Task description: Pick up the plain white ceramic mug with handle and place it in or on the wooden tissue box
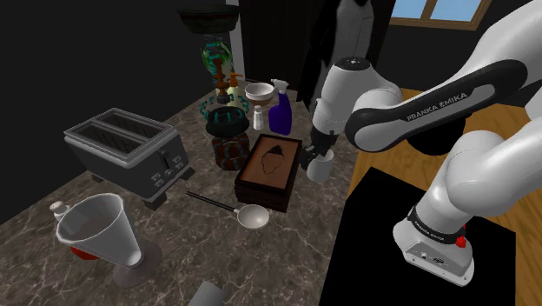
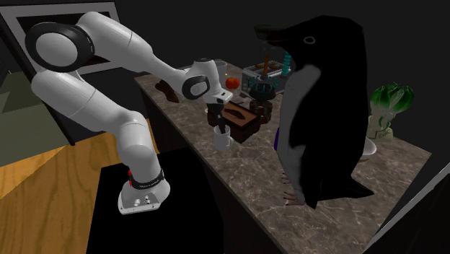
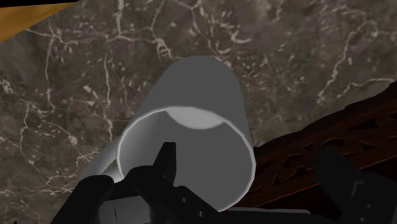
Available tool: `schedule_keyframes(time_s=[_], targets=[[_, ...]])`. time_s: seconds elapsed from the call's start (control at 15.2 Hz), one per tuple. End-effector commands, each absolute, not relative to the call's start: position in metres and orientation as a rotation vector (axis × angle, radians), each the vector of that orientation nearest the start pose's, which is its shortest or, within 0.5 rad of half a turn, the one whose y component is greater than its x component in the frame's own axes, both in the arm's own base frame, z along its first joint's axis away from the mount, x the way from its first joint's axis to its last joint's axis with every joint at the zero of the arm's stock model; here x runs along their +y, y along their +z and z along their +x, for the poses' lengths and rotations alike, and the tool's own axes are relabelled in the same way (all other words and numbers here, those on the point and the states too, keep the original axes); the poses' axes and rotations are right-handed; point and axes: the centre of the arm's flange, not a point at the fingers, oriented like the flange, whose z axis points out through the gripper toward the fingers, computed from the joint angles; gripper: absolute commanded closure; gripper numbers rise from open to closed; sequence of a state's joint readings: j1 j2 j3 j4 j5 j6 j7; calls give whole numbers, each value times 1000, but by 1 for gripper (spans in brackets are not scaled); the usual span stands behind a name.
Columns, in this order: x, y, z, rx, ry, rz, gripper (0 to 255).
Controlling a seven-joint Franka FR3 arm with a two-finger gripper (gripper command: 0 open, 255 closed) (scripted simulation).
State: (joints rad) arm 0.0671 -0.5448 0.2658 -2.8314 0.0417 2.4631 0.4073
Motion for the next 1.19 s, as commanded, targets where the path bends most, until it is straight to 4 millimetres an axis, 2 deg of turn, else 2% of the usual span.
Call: schedule_keyframes(time_s=[0.0,0.4,0.46,1.06,1.12], targets=[[107,358,340,207,-302,-3165,0],[107,358,340,207,-302,-3165,0],[107,358,340,207,-302,-3165,255],[107,358,340,207,-302,-3165,255],[107,364,340,207,-302,-3165,255]])
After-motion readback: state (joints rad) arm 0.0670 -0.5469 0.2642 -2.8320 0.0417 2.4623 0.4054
